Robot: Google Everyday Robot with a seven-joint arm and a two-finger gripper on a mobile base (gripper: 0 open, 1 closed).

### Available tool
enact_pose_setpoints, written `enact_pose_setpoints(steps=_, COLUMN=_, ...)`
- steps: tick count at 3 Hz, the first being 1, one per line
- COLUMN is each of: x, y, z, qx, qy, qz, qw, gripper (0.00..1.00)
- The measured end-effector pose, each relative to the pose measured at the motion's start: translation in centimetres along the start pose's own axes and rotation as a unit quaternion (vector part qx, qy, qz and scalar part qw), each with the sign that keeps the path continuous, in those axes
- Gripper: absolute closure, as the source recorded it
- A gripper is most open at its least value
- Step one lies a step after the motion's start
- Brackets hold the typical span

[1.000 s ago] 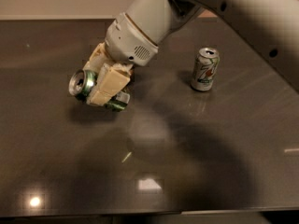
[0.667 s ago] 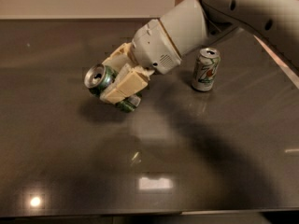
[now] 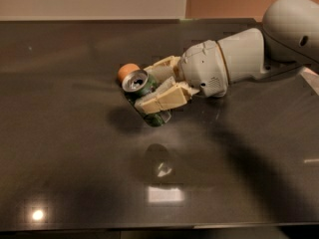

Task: Place green can upright

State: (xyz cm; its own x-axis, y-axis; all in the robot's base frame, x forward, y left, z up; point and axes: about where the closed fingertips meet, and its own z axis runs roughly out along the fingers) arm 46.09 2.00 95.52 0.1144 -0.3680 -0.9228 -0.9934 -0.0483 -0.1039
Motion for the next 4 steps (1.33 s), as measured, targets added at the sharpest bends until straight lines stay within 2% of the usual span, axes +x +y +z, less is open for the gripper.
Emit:
enact_pose_setpoints(steps=2, x=3.3, y=0.3, z=-1.7, qx=0.021, qy=-0.060, qz=0.059, qw=0.9963, gripper=1.00)
enact_pose_setpoints(steps=3, x=4.5, y=-0.3, z=-1.5, qx=0.025, qy=-0.102, qz=0.077, qw=0.9915, gripper=1.00)
enact_pose_setpoints(steps=4, x=5.7, y=-0.8, z=-1.5, qx=0.036, qy=-0.127, qz=0.088, qw=0.9873, gripper=0.81)
